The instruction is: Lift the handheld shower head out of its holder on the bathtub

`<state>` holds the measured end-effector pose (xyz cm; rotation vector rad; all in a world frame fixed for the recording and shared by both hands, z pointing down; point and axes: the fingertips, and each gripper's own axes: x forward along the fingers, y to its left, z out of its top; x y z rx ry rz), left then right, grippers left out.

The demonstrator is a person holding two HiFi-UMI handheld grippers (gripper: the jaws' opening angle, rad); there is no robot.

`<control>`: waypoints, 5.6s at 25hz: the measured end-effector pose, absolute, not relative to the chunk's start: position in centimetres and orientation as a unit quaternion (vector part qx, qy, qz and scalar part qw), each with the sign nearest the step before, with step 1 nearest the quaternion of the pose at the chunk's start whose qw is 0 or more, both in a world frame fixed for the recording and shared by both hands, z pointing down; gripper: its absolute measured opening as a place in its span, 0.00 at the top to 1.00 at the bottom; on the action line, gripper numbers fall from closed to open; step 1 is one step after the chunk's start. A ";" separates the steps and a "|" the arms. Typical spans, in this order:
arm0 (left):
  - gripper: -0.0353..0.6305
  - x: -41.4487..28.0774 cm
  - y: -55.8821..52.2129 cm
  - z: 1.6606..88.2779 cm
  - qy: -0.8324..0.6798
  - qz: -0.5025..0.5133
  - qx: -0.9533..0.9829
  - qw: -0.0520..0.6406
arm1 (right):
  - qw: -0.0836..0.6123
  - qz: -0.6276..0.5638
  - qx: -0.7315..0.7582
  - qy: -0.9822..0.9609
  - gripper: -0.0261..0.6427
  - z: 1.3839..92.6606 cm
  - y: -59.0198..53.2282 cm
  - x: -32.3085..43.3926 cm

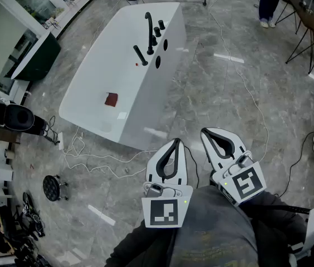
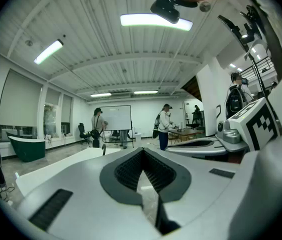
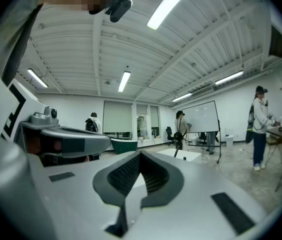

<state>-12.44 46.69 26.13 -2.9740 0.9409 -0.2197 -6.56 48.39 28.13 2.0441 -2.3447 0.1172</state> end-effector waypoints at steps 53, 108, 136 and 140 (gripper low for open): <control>0.94 1.8 30.7 30.8 0.345 -0.093 -0.933 -0.042 | 0.013 0.086 0.606 -0.791 0.96 31.9 32.7 7.3; 0.94 0.2 -4.7 36.1 0.520 -0.112 -0.837 -0.126 | 0.068 0.136 0.449 -0.880 0.96 36.8 -5.8 7.6; 0.94 -8.3 -14.7 36.5 0.517 -0.089 -0.841 -0.134 | 0.089 0.122 0.452 -0.879 0.96 37.3 -15.7 -0.9; 0.94 -8.6 -15.6 36.8 0.523 -0.090 -0.837 -0.136 | 0.093 0.123 0.443 -0.883 0.96 37.7 -16.6 -1.2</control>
